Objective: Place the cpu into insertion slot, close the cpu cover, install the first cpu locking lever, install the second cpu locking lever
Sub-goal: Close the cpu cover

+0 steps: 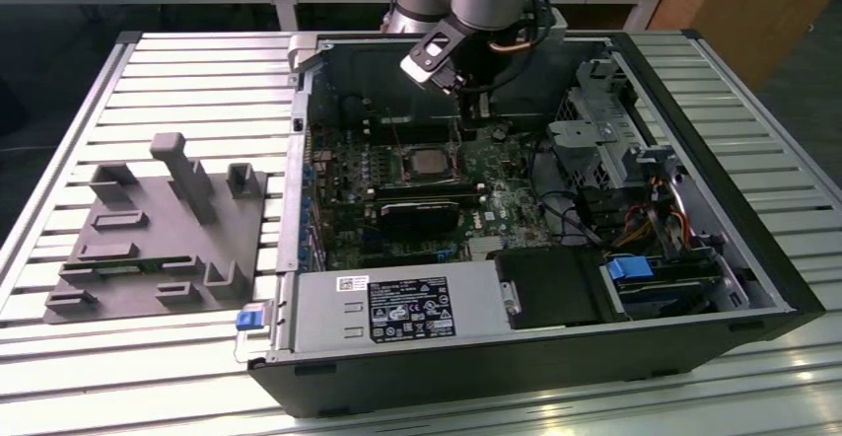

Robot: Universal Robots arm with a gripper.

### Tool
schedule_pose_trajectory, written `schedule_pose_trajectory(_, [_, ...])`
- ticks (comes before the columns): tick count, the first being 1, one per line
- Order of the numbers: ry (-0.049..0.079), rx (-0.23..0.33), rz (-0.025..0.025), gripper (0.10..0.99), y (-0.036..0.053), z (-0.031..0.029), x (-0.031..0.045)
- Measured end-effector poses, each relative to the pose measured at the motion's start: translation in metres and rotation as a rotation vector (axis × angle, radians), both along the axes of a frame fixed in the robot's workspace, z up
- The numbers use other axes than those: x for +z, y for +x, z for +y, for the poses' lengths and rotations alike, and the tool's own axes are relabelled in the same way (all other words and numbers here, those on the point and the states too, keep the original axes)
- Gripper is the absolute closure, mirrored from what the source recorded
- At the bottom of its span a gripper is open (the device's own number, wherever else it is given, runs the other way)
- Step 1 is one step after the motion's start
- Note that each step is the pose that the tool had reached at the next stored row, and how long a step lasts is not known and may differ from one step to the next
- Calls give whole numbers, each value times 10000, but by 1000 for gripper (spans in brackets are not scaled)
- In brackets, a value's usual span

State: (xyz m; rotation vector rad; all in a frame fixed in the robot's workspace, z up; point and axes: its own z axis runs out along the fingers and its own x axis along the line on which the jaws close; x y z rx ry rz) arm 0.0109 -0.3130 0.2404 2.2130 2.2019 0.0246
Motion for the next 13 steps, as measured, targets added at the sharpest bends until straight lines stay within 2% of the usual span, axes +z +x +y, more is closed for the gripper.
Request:
schedule_pose_trajectory(4, [0,-1,0,980,-67,0,-20])
schedule_pose_trajectory(13, [-1,0,1,980,-202,0,-135])
